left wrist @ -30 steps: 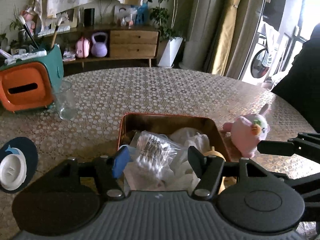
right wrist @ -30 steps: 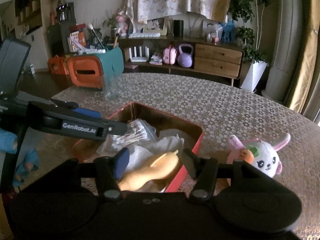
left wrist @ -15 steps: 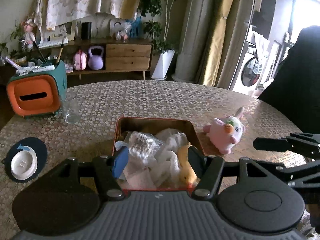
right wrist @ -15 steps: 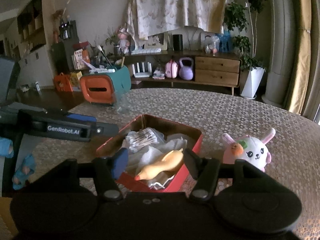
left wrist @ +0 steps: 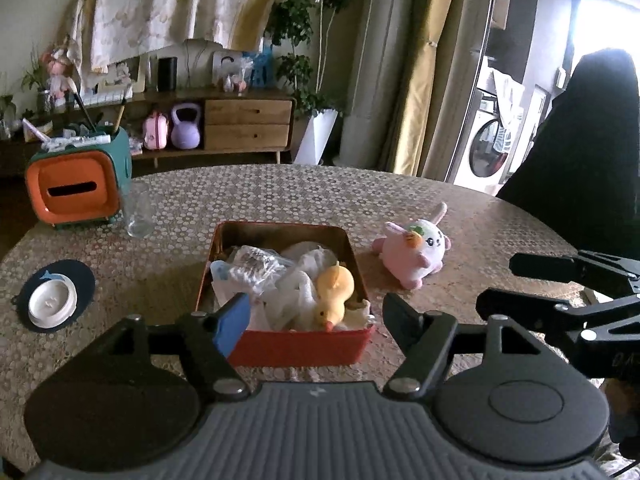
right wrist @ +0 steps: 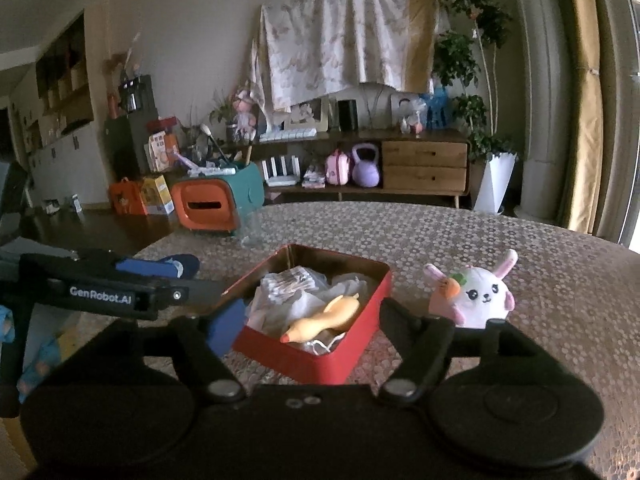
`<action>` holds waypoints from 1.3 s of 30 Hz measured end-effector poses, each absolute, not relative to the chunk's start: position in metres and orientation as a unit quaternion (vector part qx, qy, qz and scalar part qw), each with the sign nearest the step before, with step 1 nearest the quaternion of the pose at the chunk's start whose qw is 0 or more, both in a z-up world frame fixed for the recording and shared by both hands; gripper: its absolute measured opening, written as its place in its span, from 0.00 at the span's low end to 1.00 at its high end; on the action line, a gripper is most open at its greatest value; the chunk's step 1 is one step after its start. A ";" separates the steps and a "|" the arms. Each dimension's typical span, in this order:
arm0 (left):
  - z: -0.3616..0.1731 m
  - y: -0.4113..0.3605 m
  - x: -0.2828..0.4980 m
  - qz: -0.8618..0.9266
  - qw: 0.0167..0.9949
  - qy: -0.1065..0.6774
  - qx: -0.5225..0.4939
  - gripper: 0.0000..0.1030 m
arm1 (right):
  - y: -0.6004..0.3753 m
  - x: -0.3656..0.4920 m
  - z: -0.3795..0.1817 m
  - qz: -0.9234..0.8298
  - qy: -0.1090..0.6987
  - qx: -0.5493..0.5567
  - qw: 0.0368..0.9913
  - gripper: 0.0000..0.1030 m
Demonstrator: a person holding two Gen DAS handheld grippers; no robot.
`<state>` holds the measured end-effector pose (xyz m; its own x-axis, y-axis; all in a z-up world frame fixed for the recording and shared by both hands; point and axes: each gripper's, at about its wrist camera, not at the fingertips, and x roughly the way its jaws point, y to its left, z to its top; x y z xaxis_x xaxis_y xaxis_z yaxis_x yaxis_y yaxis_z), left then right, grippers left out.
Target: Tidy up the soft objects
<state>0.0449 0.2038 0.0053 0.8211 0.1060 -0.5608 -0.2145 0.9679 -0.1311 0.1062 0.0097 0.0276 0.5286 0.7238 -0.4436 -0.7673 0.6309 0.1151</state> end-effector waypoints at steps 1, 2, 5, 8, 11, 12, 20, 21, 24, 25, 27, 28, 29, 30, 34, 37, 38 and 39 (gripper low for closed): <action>0.007 0.200 0.043 0.084 0.951 0.284 -0.090 0.74 | 0.006 0.104 0.028 0.426 0.227 -0.043 0.875 0.77; 0.008 0.196 0.041 0.085 0.952 0.280 -0.083 0.79 | 0.004 0.102 0.029 0.425 0.222 -0.041 0.877 0.79; 0.012 0.185 0.036 0.085 0.955 0.273 -0.075 0.83 | -0.004 0.097 0.030 0.423 0.207 -0.042 0.881 0.85; 0.014 0.177 0.034 0.087 0.955 0.273 -0.074 0.83 | -0.011 0.093 0.031 0.424 0.199 -0.041 0.882 0.90; 0.015 0.168 0.031 0.094 0.957 0.268 -0.064 0.86 | -0.018 0.087 0.032 0.419 0.189 -0.043 0.887 0.94; 0.015 0.167 0.031 0.095 0.957 0.268 -0.064 0.90 | -0.021 0.086 0.032 0.418 0.187 -0.043 0.888 0.95; 0.017 0.154 0.025 0.107 0.954 0.272 -0.064 0.99 | -0.037 0.078 0.038 0.404 0.173 -0.025 0.898 1.00; 0.018 0.153 0.024 0.104 0.955 0.271 -0.066 0.99 | -0.037 0.078 0.038 0.404 0.177 -0.023 0.897 1.00; 0.019 0.152 0.022 0.093 0.955 0.270 -0.077 0.99 | -0.037 0.078 0.037 0.407 0.188 -0.015 0.894 1.00; 0.020 0.151 0.021 0.091 0.956 0.268 -0.079 1.00 | -0.037 0.077 0.037 0.408 0.190 -0.013 0.893 1.00; 0.021 0.151 0.019 0.092 0.957 0.261 -0.081 1.00 | -0.036 0.076 0.037 0.409 0.191 -0.016 0.892 1.00; 0.022 0.151 0.018 0.092 0.959 0.255 -0.083 1.00 | -0.036 0.075 0.037 0.408 0.190 -0.017 0.893 1.00; 0.022 0.152 0.016 0.090 0.961 0.248 -0.086 1.00 | -0.036 0.075 0.036 0.407 0.189 -0.017 0.894 1.00; 0.023 0.152 0.015 0.090 0.962 0.243 -0.086 1.00 | -0.036 0.076 0.036 0.405 0.189 -0.017 0.894 1.00; 0.024 0.151 0.012 0.091 0.966 0.228 -0.086 1.00 | -0.037 0.077 0.034 0.395 0.190 -0.014 0.899 1.00; 0.026 0.151 0.009 0.089 0.968 0.218 -0.089 1.00 | -0.038 0.078 0.033 0.384 0.190 -0.011 0.903 1.00; 0.026 0.151 0.009 0.088 0.969 0.215 -0.089 1.00 | -0.039 0.080 0.033 0.381 0.192 -0.009 0.904 1.00; 0.027 0.150 0.008 0.089 0.969 0.213 -0.088 1.00 | -0.040 0.080 0.032 0.378 0.194 -0.007 0.905 1.00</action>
